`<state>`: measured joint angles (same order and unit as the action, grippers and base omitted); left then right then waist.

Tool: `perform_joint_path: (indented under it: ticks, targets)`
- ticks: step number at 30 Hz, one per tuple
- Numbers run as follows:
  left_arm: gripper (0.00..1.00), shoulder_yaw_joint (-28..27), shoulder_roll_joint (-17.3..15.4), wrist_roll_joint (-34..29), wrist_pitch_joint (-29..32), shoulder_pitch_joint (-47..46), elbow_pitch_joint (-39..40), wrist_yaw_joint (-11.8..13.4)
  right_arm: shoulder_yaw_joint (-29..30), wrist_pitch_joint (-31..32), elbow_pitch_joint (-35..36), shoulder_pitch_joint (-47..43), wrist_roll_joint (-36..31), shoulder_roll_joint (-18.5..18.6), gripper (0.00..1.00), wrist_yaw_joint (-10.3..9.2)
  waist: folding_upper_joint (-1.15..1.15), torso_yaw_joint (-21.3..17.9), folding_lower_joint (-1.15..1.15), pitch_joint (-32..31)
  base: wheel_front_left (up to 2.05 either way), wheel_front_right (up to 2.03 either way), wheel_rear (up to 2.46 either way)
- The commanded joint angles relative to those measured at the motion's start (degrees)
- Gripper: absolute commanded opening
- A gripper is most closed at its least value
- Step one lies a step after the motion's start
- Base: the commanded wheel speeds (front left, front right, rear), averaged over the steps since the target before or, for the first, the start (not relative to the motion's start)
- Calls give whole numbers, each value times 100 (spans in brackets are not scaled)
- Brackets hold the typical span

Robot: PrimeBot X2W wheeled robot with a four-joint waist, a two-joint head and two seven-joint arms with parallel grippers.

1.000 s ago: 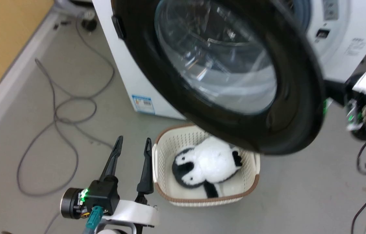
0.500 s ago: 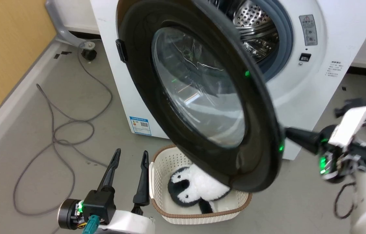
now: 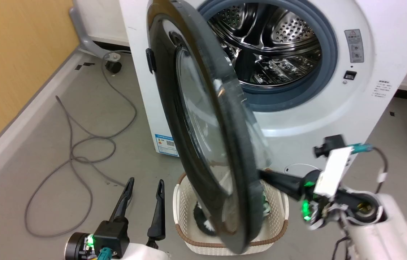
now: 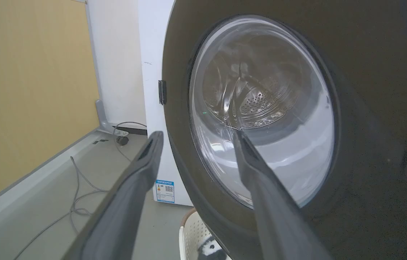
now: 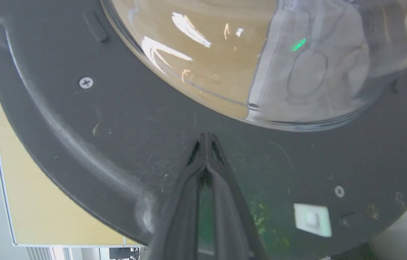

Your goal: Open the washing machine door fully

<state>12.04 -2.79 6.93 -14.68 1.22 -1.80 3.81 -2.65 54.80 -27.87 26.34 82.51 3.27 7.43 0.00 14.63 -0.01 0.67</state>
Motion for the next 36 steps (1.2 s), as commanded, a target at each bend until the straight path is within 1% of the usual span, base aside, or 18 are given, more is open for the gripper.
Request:
perform_joint_path:
  ticks: [1, 5, 6, 8, 10, 14, 17, 20, 23, 27, 28, 30, 32, 34, 36]
  targets:
    - [100, -12, -9, -52, -32, 82, -3, -46, -211, -89, 104, -178, 142, -38, 0, 6, 0, 34, 1, -11, 0, 0, 0]
    - [100, 1, -9, -80, -32, 144, -21, -54, -687, -343, 283, -349, 384, -39, 0, 6, 0, 98, 1, -35, 0, 0, 0]
    - [100, 8, -9, -78, -32, 161, -32, -54, -912, -513, 334, -414, 510, -39, 0, 6, 0, 126, 1, -46, 0, 0, 0]
    - [100, 8, -9, -74, -32, 162, -38, -48, -1023, -587, 342, -434, 543, -39, 0, 6, 0, 128, 1, -48, 0, 0, 0]
    - [100, 4, -9, -67, -32, 161, -42, -41, -1074, -644, 340, -441, 556, -39, 0, 6, 0, 121, 1, -51, 0, 0, 0]
    - [100, -34, -9, -41, -32, 185, -38, -13, -983, -831, 418, -421, 474, -27, 0, 6, 0, 52, 1, -70, 0, 0, 0]
    - [100, -74, -9, -28, -32, 200, -38, 7, -832, -1208, 751, -390, 225, 76, 0, 6, 0, -52, 1, -92, 0, 0, 0]
    - [100, -131, -9, -30, -32, 175, -36, -8, -712, -1778, 1230, -416, -272, 275, 0, 6, 0, -173, 1, -82, 0, 0, 0]
    - [100, -182, -9, -11, -32, 125, -32, -72, -736, -2434, 1834, -479, -931, 575, 0, 6, 0, -298, 1, -67, 0, 0, 0]
    - [100, -334, -9, 16, -32, 80, -42, -90, -890, -3514, 2450, -582, -1943, 1139, 0, 6, 0, -456, 1, -58, 0, 0, 0]
    - [100, -368, -9, 18, -32, 74, -39, -90, -949, -3789, 2542, -616, -2209, 1297, 0, 6, 0, -490, 1, -61, 0, 0, 0]
    - [100, -419, -9, 15, -32, 76, -19, -87, -1142, -4366, 2674, -681, -2964, 1713, 0, 6, 0, -559, 1, -64, 0, 0, 0]
    - [100, -457, -9, 14, -32, 99, 9, -83, -1186, -4933, 2648, -812, -3634, 1973, 0, 6, 0, -625, 1, -76, 0, 0, 0]
    - [100, -485, -9, 13, -32, 139, 33, -87, -1087, -5394, 2588, -980, -4177, 2046, 0, 6, 0, -689, 1, -92, 0, 0, 0]
    - [100, -505, -9, 19, -32, 183, 53, -90, -862, -5744, 2555, -1181, -4644, 2010, 0, 6, 0, -748, 1, -100, 0, 0, 0]
